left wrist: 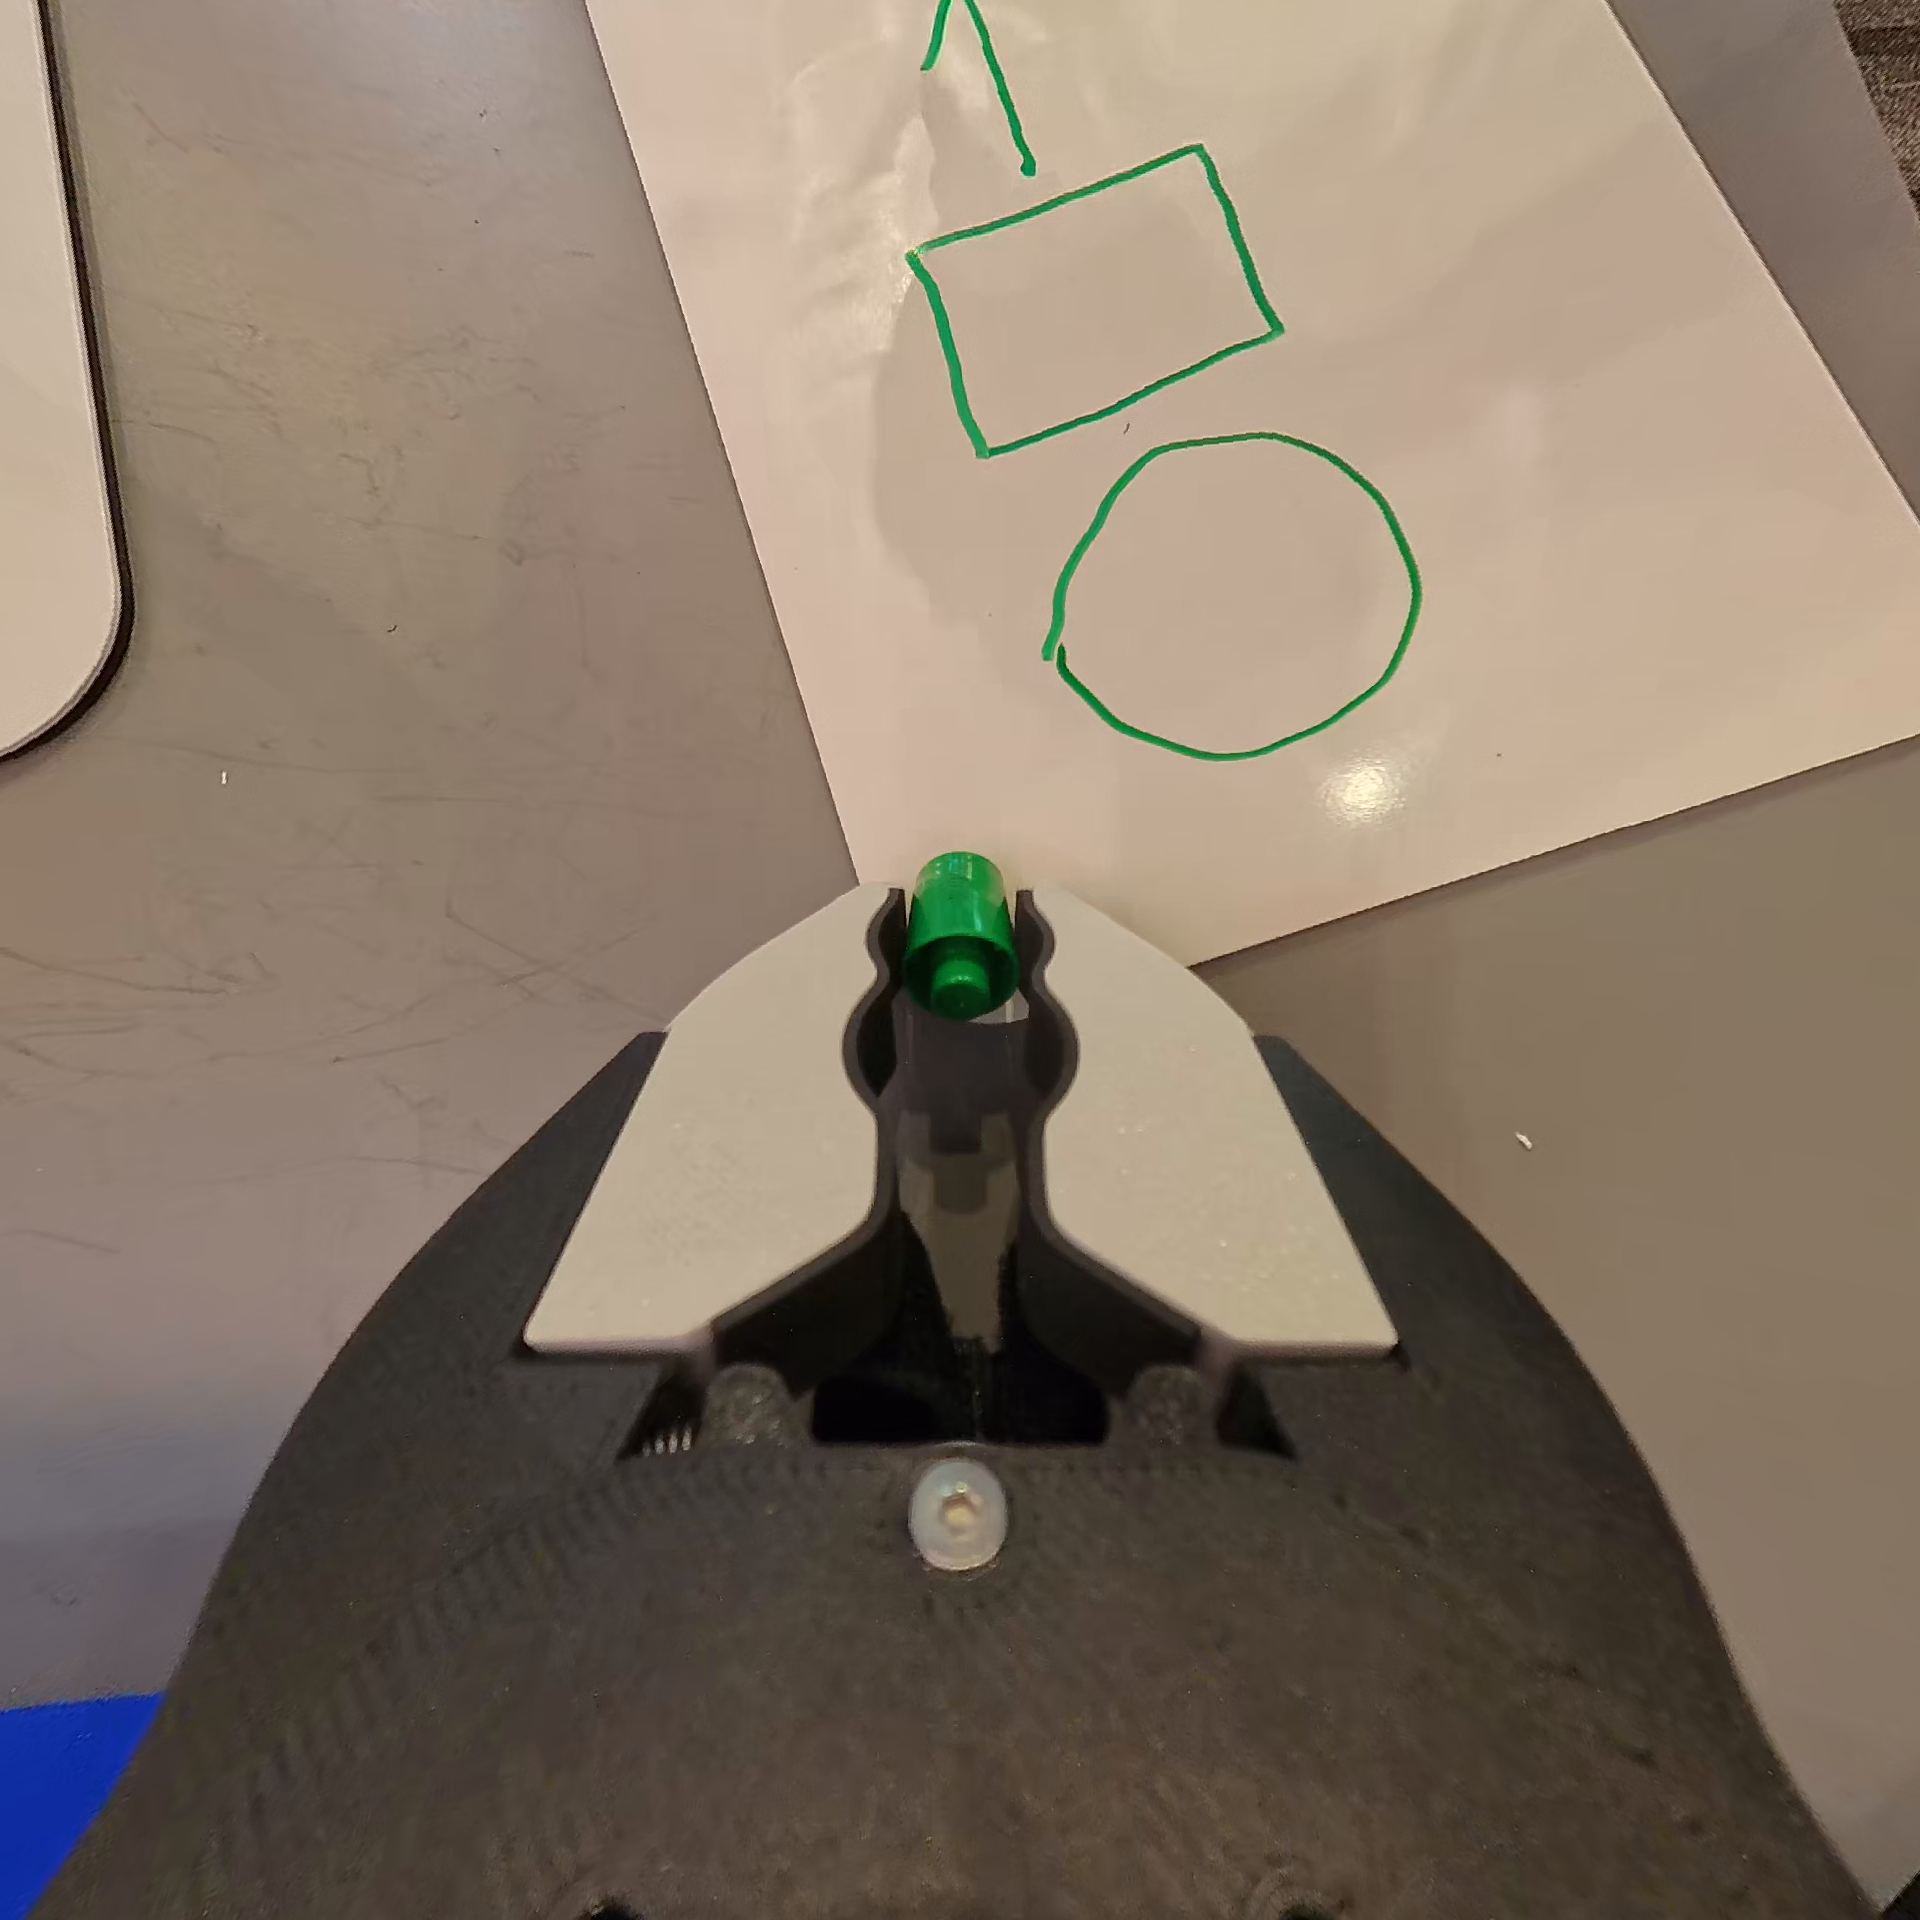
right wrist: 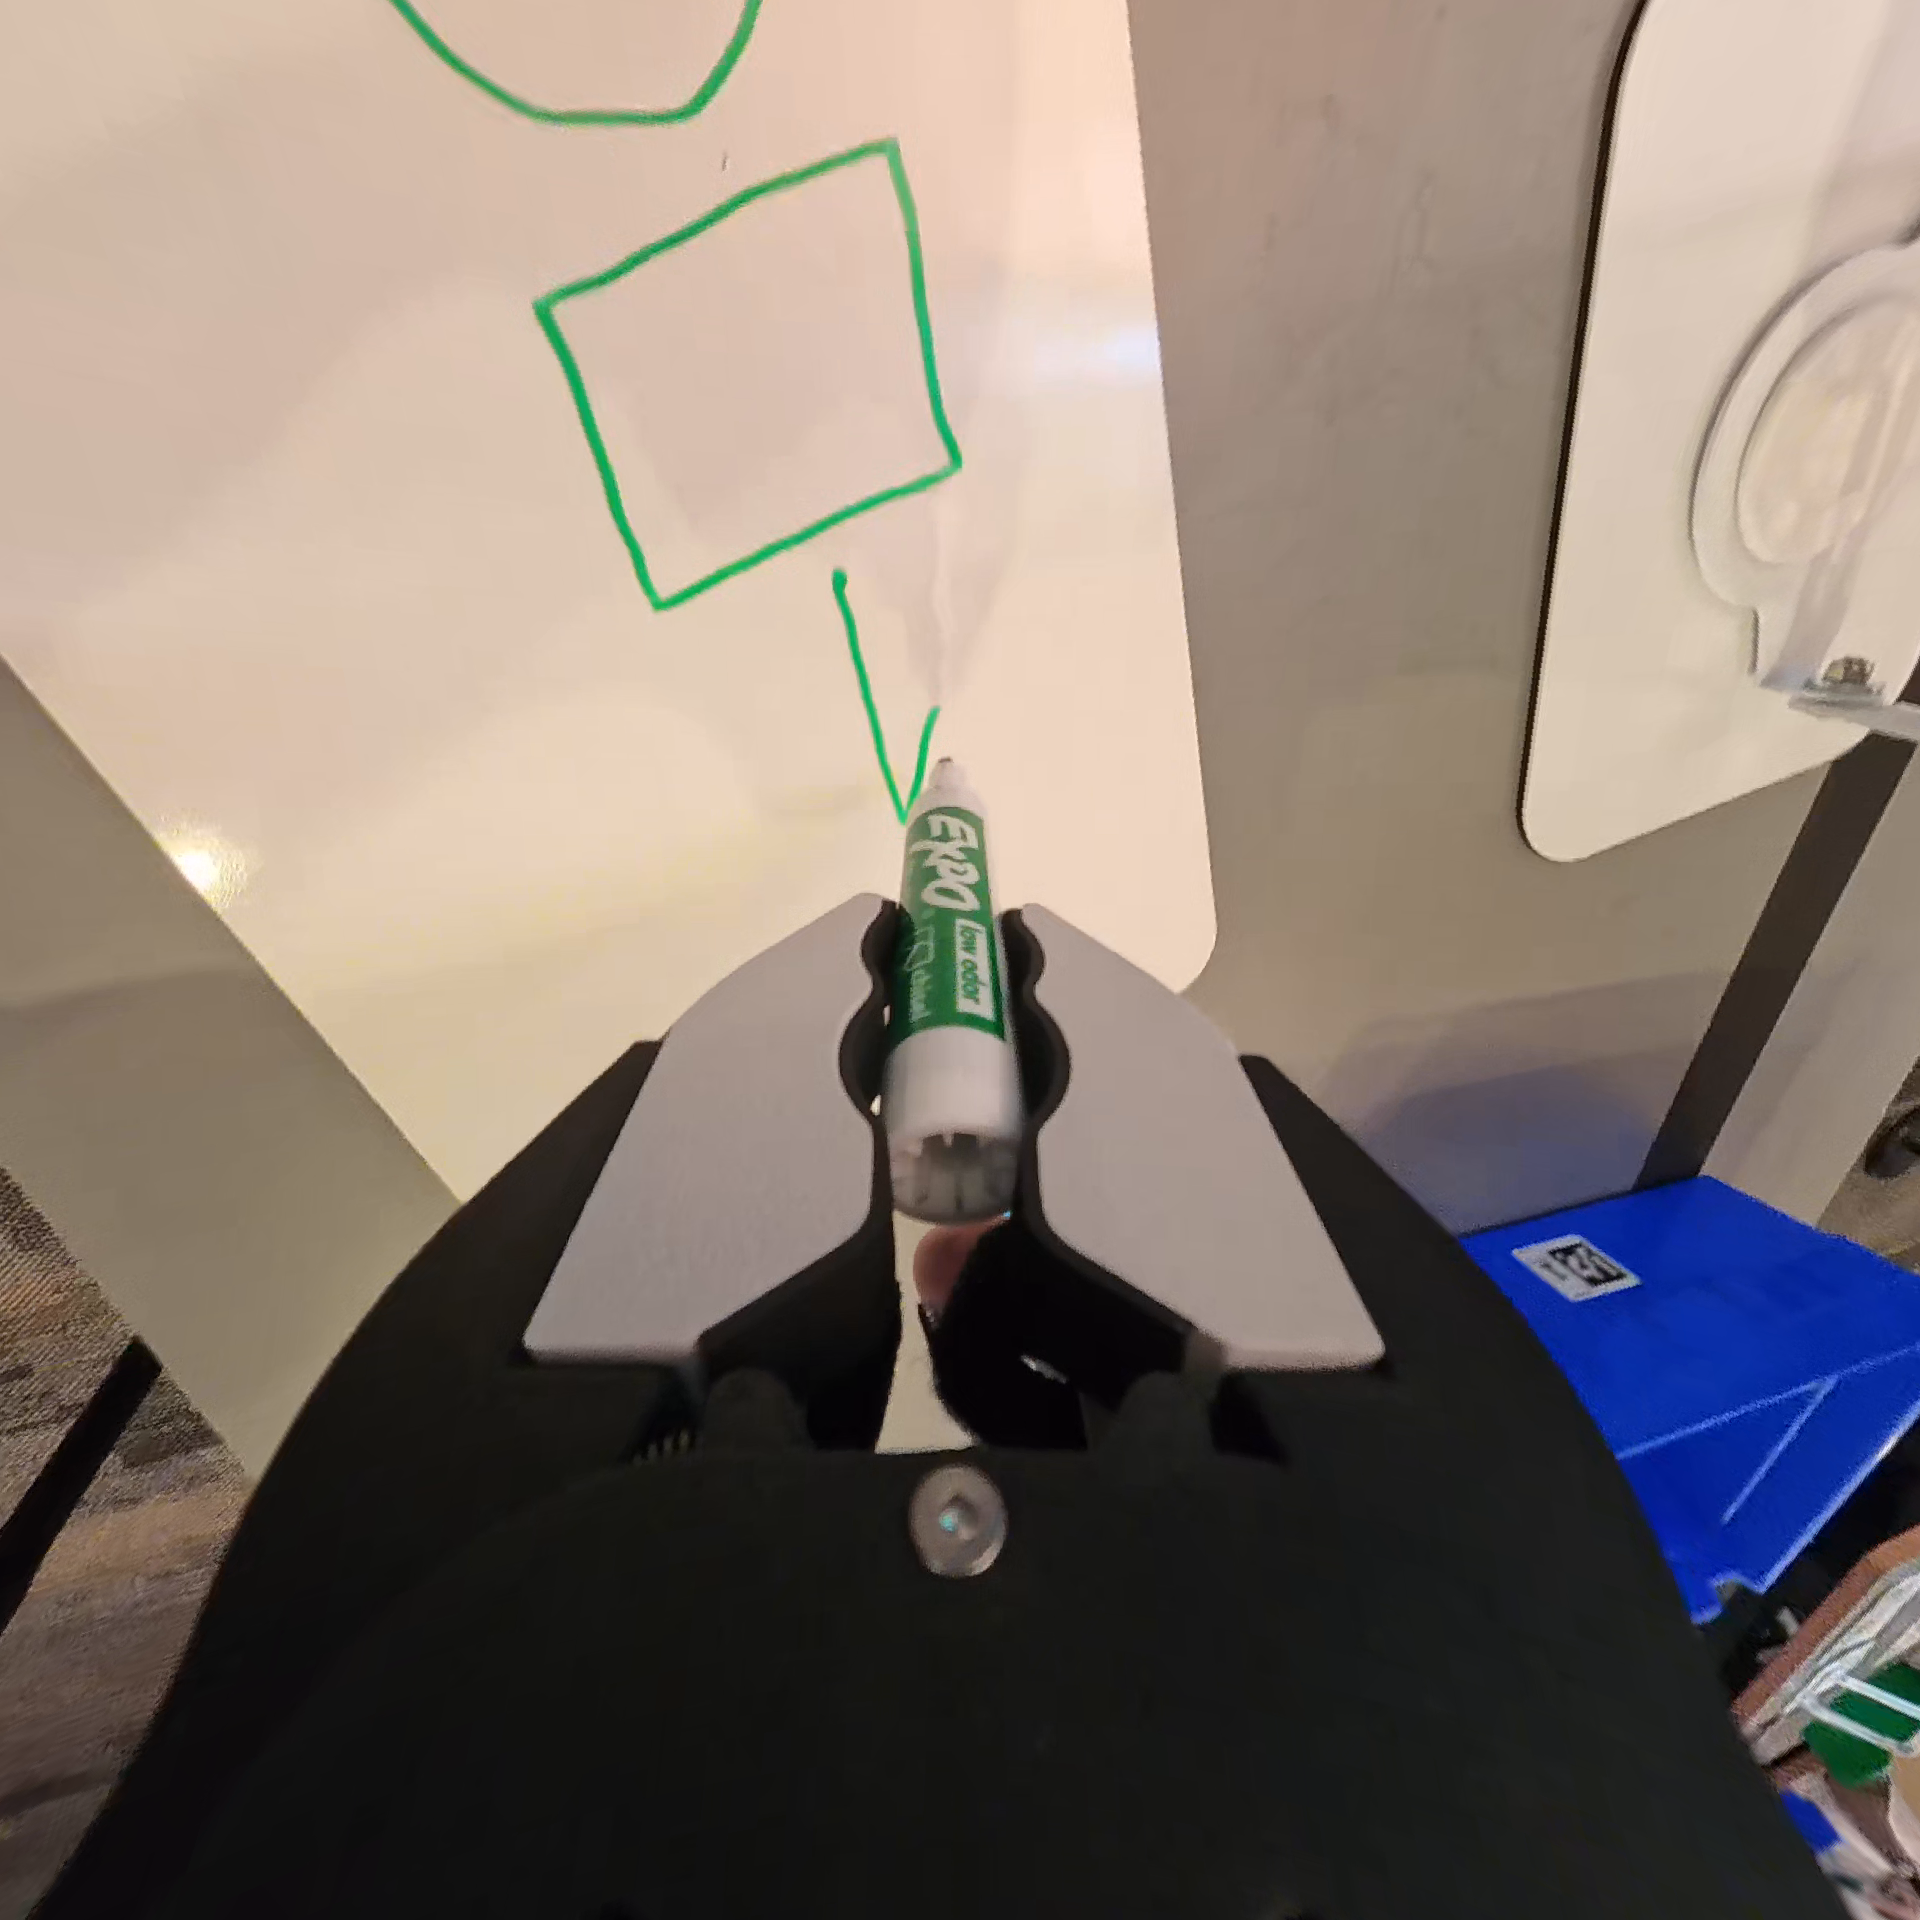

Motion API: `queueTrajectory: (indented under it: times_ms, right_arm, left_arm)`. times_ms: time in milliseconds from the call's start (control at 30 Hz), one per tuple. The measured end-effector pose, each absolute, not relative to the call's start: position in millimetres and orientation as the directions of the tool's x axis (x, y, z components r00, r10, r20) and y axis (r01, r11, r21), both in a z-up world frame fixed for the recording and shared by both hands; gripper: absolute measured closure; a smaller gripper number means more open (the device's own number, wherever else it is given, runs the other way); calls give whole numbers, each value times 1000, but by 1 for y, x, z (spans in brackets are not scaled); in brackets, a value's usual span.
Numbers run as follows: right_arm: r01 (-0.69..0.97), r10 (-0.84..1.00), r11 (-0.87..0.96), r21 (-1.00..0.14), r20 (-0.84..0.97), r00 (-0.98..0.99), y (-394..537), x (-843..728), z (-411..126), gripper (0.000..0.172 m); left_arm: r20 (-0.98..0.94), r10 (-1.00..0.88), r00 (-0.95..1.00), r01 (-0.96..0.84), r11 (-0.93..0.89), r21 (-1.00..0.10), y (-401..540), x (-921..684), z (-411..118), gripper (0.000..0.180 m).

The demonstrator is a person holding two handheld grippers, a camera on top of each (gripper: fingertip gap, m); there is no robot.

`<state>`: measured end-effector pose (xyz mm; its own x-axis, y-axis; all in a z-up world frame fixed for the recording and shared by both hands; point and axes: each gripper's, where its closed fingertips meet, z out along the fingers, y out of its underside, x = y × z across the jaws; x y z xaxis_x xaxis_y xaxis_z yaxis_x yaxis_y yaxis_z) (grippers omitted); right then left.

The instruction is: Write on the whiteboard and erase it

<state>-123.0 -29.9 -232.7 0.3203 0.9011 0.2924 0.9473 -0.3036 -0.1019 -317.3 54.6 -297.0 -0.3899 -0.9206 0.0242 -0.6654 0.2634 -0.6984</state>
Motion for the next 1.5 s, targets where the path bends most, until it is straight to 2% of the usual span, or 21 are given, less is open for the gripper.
queueTrajectory:
  times_ms: [667, 867, 1100, 1500]
  right_arm:
    - [938, 898, -334, -95, 269, 347, -41, -112, -246, 152]
    - [949, 926, -286, -131, 219, 309, -59, -137, -246, 152]
    - [942, 892, -312, -125, 304, 335, -46, -122, -232, 151]
    - [932, 865, -342, -118, 348, 361, -33, -100, -235, 151]
  left_arm:
    - [28, -920, -390, -666, 261, -699, 54, -317, -297, 160]
    - [29, -920, -390, -666, 260, -699, 54, -317, -297, 160]
    - [26, -921, -390, -666, 262, -699, 54, -318, -297, 160]
    - [26, -921, -390, -665, 262, -699, 54, -318, -297, 160]
